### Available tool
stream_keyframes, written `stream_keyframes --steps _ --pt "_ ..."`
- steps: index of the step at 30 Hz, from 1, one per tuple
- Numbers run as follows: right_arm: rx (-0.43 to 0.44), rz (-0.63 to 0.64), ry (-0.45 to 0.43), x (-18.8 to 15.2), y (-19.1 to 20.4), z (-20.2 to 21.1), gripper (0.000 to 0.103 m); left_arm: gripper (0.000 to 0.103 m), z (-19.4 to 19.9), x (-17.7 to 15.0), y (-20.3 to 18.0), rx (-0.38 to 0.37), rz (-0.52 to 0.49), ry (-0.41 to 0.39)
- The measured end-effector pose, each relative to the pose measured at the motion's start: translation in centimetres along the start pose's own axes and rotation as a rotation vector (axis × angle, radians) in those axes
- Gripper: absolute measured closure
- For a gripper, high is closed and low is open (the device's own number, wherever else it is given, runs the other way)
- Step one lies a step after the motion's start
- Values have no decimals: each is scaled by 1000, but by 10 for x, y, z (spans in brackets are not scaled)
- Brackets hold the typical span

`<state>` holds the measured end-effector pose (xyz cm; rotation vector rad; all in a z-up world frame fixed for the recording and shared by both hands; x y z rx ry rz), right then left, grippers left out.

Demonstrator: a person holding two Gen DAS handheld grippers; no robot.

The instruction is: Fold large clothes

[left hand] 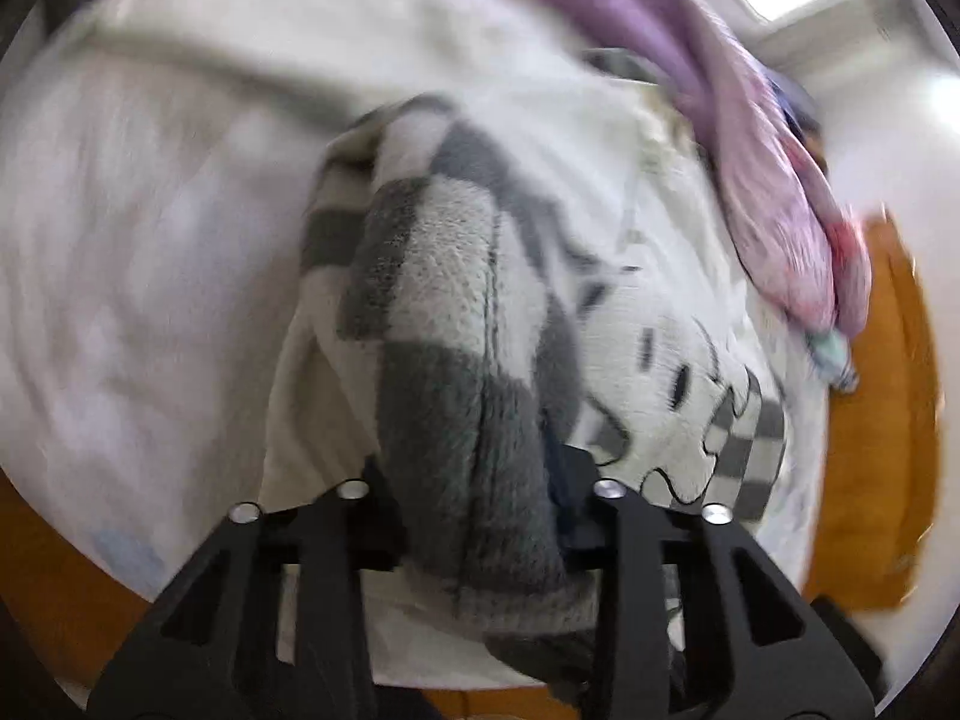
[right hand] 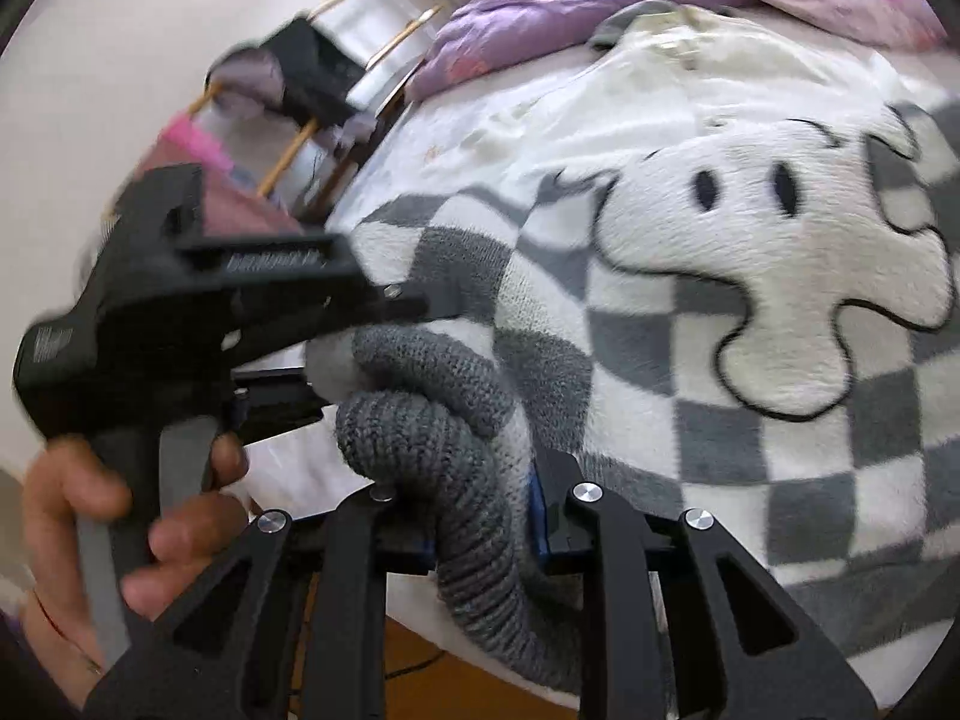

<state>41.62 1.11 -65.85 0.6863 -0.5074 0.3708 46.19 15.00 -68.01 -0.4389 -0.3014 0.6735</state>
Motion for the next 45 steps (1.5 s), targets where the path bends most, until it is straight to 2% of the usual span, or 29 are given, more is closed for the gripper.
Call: stream_keyframes --steps 2,5,8,11,14,17,21,23,26,28,30,32,34,35,36,38,39,42,45 --pt "22 -70 -52 9 -13 27 83 76 14 -9 -45 8 -134 -47" --pt "39 -193 -136 17 -41 75 83 76 23 -26 -108 -14 -275 -67" --pt "12 -306 -205 16 -77 119 83 76 16 -62 -174 -44 -409 -71" --pt "-31 -436 -260 7 -120 161 83 76 -4 -107 -235 -93 -518 -34" --pt "-81 -567 -299 -15 -166 191 83 76 -42 -156 -284 -113 -598 48" --pt "-116 -736 -312 -49 -213 204 83 75 -93 -200 -310 -69 -683 141" --pt "-95 -956 -300 -95 -257 190 83 71 -143 -235 -310 18 -747 257" --pt "-79 -1014 -294 -105 -266 185 83 65 -140 -242 -311 -11 -743 305" --pt "-50 -1045 -282 -101 -270 184 83 60 -107 -233 -309 -126 -709 310" --pt "-52 -1052 -269 -101 -274 185 83 57 -80 -208 -301 -158 -654 252" --pt "-57 -1064 -258 -105 -281 191 83 50 -57 -171 -283 -168 -548 170" --pt "-51 -1077 -246 -110 -285 191 83 48 -51 -119 -243 -59 -428 53" --pt "-58 -1079 -226 -116 -294 187 83 48 -65 -88 -205 55 -351 23" --pt "-60 -1076 -217 -118 -299 184 83 48 -73 -76 -192 70 -307 28" --pt "-58 -1072 -206 -120 -301 184 83 48 -82 -69 -185 43 -271 39" --pt "-42 -1038 -158 -118 -302 182 81 50 -105 -64 -182 52 -286 58" --pt "-28 -1010 -131 -114 -302 184 76 50 -110 -63 -181 65 -301 56" --pt "-24 -898 -71 -99 -298 203 74 52 -126 -61 -194 148 -371 22" --pt "-143 -710 -31 -78 -293 241 74 53 -129 -68 -206 150 -389 24"
Point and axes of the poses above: each gripper's, at about its wrist camera, not at the fingertips, and z roughly against the way its jaws point, y to its left, x to its top, the point moved 9 cm from there along -z, roughly the way its jaws point, and after that the axes turned 12 degrees about z, right-handed, at the moved point
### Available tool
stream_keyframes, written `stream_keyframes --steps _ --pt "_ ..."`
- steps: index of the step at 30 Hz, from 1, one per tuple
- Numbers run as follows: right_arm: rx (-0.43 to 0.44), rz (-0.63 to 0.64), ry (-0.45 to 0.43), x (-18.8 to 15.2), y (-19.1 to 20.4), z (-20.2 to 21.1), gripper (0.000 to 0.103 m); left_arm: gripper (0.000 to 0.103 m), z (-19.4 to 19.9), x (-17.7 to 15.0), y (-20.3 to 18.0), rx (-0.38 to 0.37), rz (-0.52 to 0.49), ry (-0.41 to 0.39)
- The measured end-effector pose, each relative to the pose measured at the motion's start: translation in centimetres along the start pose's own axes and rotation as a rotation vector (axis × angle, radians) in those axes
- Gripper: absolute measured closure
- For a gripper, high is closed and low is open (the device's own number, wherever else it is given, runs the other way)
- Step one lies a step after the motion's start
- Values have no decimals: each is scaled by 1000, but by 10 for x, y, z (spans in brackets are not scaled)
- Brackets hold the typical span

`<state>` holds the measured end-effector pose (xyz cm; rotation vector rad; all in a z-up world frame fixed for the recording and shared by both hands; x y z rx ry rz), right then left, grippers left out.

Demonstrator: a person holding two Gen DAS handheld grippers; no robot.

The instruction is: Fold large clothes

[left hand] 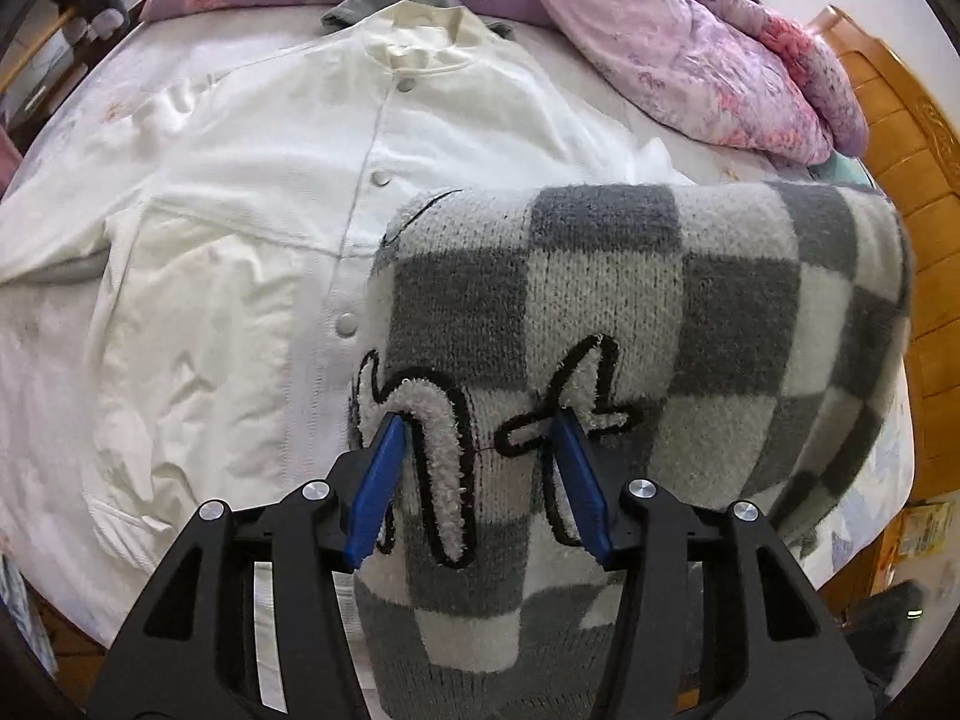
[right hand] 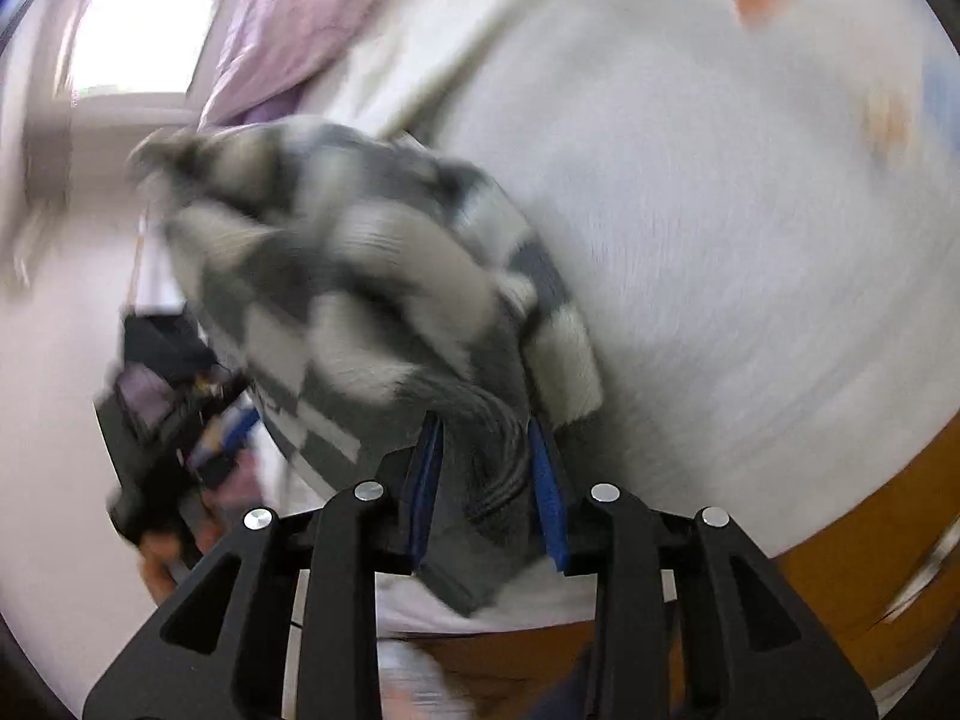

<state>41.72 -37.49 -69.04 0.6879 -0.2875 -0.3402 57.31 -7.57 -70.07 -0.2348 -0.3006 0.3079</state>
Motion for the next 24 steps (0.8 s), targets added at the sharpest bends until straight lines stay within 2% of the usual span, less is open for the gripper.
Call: stream_keyframes --steps 2,3,5,8,9,12,14,15,17,18,19,21,24 --pt "-83 134 -30 11 17 23 74 53 3 -5 -9 13 -56 4" --pt "-95 186 -63 20 31 33 74 53 4 -6 -13 9 -69 7" --pt "-51 267 -100 36 66 37 74 52 7 -8 -22 6 -104 9" --pt "-16 416 -170 72 132 19 75 52 5 -9 -29 0 -138 27" --pt "-32 455 -197 85 149 9 75 52 4 -9 -30 -4 -143 35" --pt "-50 490 -237 115 176 -26 74 52 1 -5 -28 -21 -144 59" --pt "-171 497 -211 135 164 -60 79 52 -1 -3 -25 -35 -137 73" --pt "-204 487 -185 137 155 -71 79 52 -1 -1 -25 -48 -137 79" --pt "-313 430 -114 144 116 -97 89 51 2 3 -21 -89 -110 107" --pt "-324 402 -97 144 100 -103 97 50 4 5 -18 -118 -87 121" --pt "-306 357 -76 146 85 -109 97 47 9 12 -13 -164 -37 122" --pt "-315 275 -56 148 56 -110 97 47 15 25 -3 -173 22 109" --pt "-358 264 -28 146 34 -112 97 46 2 33 -12 -220 23 159"
Point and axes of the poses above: each gripper's, at about its wrist camera, not at the fingertips, and z roughly against the way its jaws point, y to its left, x to its top, the point moved 9 cm from there along -z, roughly the way its jaws point, and after that the axes turned 12 degrees about z, right-handed, at the moved point
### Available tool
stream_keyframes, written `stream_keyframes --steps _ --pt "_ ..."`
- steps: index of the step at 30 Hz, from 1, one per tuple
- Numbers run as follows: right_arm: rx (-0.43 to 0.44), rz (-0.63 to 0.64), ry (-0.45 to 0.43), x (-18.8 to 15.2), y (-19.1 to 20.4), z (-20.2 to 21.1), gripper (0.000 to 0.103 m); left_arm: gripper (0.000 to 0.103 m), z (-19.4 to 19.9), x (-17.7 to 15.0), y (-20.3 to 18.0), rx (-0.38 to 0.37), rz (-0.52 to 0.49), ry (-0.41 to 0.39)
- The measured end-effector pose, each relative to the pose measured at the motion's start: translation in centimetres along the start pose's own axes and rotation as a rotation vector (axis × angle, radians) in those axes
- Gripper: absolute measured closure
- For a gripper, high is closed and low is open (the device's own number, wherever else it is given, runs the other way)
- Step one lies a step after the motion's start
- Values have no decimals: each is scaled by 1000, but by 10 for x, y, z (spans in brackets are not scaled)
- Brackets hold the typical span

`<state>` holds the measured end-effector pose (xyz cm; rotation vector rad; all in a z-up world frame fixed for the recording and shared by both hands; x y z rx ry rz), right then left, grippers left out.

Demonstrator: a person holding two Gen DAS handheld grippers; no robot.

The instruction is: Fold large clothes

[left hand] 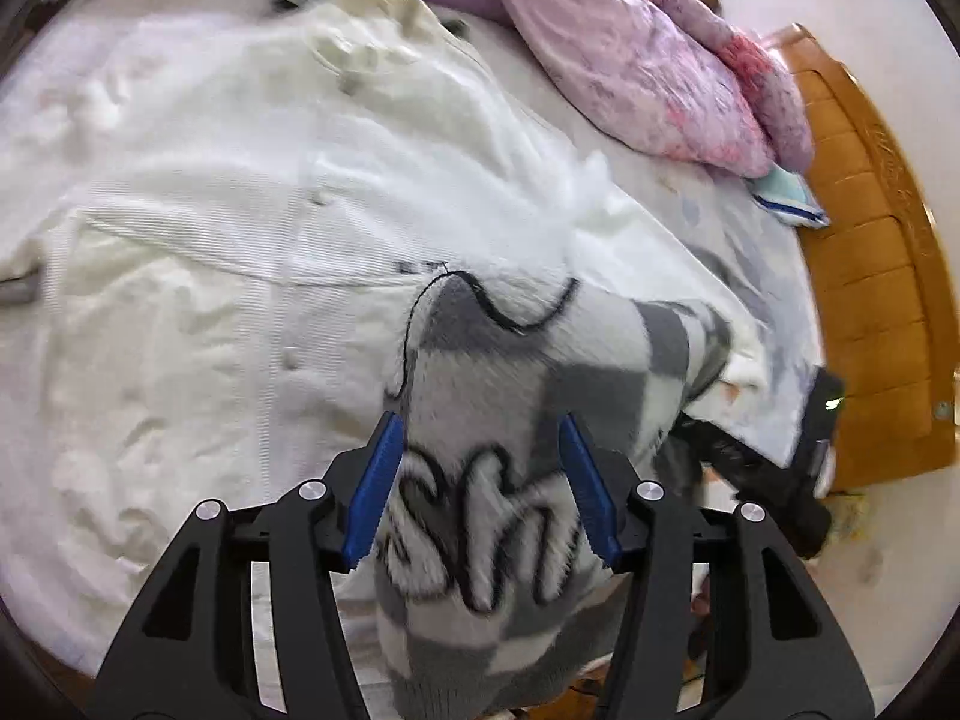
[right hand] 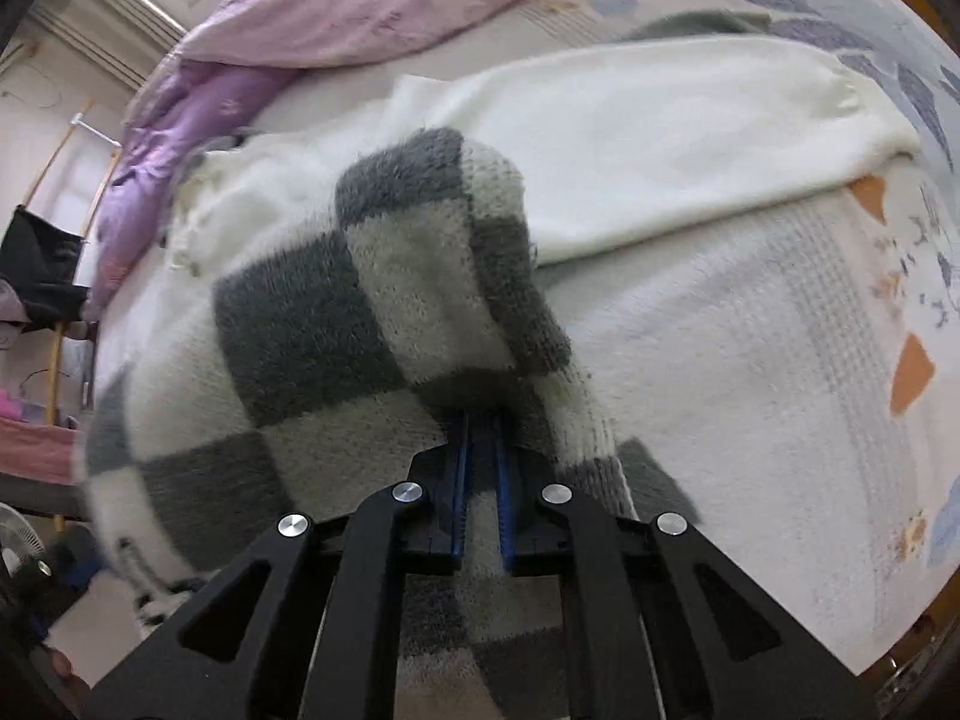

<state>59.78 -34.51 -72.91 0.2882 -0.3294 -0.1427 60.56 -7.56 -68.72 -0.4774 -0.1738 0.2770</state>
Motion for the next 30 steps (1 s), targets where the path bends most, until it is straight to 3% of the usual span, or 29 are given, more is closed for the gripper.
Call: stream_keyframes --steps 3,6,12,16,20,22,25,26,27,30 --pt "-50 -6 45 -5 -17 -16 97 32 -20 5 -15 45 -77 -14" --pt "-62 -39 67 -7 -36 -26 97 19 -42 11 -23 21 -74 11" --pt "-18 -50 79 -3 -40 -24 97 16 -58 21 -20 108 -107 -11" --pt "106 -118 8 -5 -40 10 96 16 -46 19 -4 55 -24 -2" --pt "140 -119 -73 -39 -39 71 91 17 -33 8 9 33 0 -34" --pt "174 -161 -70 -69 -35 86 91 17 -30 3 16 16 77 -46" --pt "183 -154 1 -107 -20 76 91 17 -23 -2 17 21 120 -94" --pt "165 -153 30 -117 -23 71 91 17 -19 -6 14 24 106 -108" --pt "122 -152 68 -131 -31 60 98 17 -15 -9 12 20 94 -110" --pt "69 -175 85 -150 -57 37 103 17 -4 -37 13 30 36 -102"
Point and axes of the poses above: each gripper's, at about its wrist camera, not at the fingertips, and z roughly against the way its jaws point, y to its left, x to its top, the point moved 9 cm from there along -z, roughly the way its jaws point, and after that the axes turned 12 degrees about z, right-handed, at the moved point
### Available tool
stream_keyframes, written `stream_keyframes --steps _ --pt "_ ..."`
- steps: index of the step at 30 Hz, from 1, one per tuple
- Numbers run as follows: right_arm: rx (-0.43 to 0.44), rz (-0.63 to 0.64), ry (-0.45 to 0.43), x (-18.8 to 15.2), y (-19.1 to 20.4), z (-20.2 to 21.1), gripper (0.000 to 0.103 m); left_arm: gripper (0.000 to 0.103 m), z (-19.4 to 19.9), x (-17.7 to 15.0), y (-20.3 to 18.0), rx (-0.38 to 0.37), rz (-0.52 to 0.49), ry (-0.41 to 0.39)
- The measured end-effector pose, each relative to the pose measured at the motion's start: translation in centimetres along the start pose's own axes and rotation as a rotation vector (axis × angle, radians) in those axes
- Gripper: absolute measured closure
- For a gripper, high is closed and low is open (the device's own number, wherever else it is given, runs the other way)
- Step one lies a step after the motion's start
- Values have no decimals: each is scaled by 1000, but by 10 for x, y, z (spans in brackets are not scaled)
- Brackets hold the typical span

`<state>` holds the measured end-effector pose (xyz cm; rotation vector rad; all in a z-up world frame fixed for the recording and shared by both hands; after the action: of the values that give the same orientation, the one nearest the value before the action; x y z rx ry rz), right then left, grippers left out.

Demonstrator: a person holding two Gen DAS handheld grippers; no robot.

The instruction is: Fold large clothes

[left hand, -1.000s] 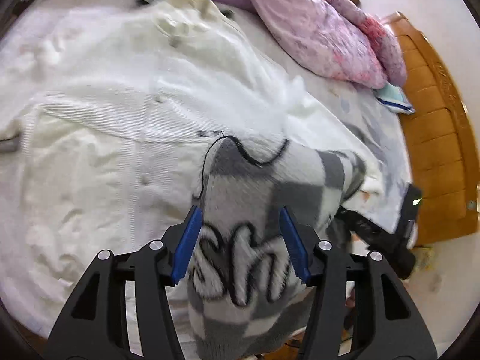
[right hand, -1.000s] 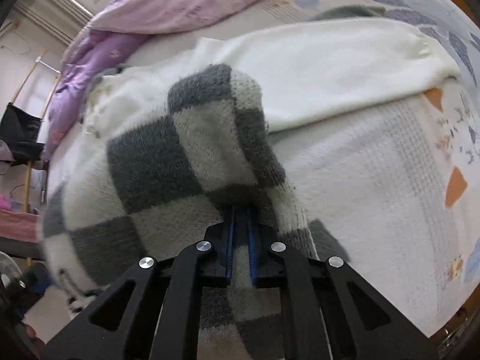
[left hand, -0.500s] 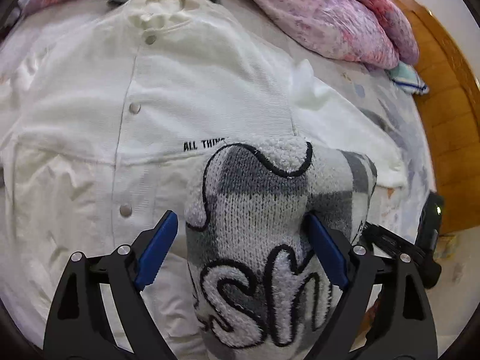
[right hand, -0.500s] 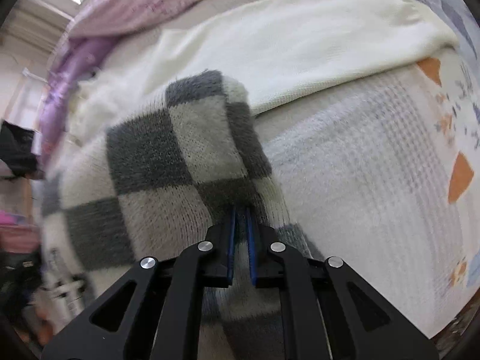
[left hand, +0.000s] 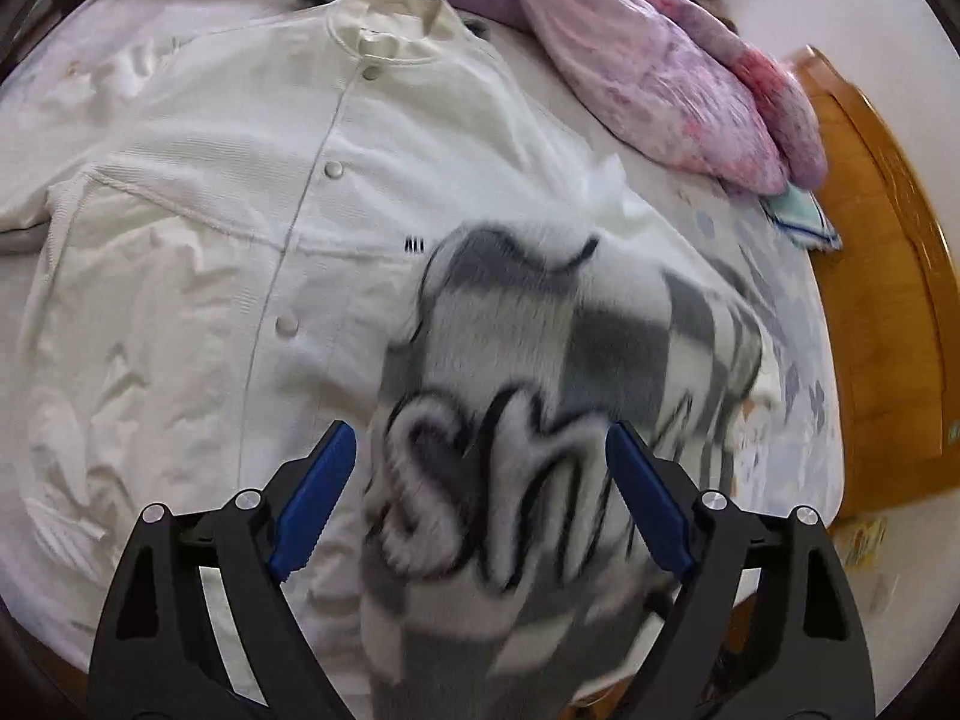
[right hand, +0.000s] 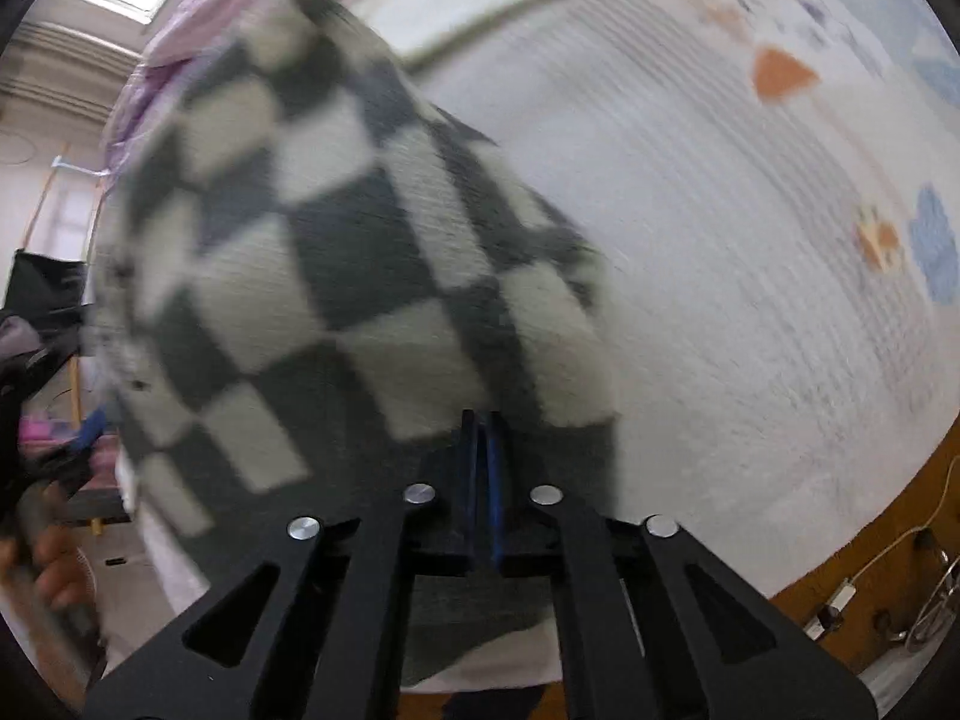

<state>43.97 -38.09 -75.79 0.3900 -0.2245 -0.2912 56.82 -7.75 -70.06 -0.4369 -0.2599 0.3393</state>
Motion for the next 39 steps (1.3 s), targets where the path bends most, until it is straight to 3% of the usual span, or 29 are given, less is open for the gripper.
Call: stream_keyframes --steps 3,6,10,14,18,20,21,22,23,24,25,27,31,35,39 --pt "-26 10 4 4 -10 -11 103 17 3 -35 14 -3 0 51" --pt "14 -10 11 9 -9 -13 103 17 -9 -86 37 23 36 134" --pt "47 -6 -3 9 -13 -9 103 17 -34 -137 49 3 115 229" --pt "66 -32 -24 -5 -31 4 103 17 -59 -165 45 7 117 283" --pt "132 -91 -70 -18 -43 16 100 18 -73 -165 41 30 101 254" --pt "163 -132 -90 -28 -46 28 96 44 -70 -163 39 35 102 251" --pt "181 -164 -103 -35 -48 37 89 52 -67 -162 37 31 95 259" --pt "182 -204 -118 -42 -51 44 70 68 -61 -161 33 20 85 266" --pt "182 -243 -131 -49 -55 51 57 72 -57 -160 30 16 73 278" --pt "194 -310 -153 -59 -59 59 42 73 -54 -159 27 10 74 289" --pt "229 -382 -172 -70 -64 66 38 73 -49 -157 23 -11 90 312" --pt "297 -500 -166 -90 -65 68 34 73 -43 -152 18 -33 115 347" --pt "530 -809 -127 -133 -55 53 28 74 -28 -142 0 -103 156 381" --pt "656 -961 -164 -174 -38 50 23 74 -11 -135 -7 -159 175 397" --pt "788 -1065 -221 -193 -22 50 17 74 -2 -131 -13 -177 138 407"
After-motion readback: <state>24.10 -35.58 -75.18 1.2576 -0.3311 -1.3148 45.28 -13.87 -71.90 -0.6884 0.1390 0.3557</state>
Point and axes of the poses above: each gripper's, at about its wrist camera, not at the fingertips, and z roughly against the way its jaws point, y to its left, x to its top, the point moved 9 cm from there along -z, roughly the way its jaws point, and after that the axes turned 12 degrees about z, right-handed, at the moved point
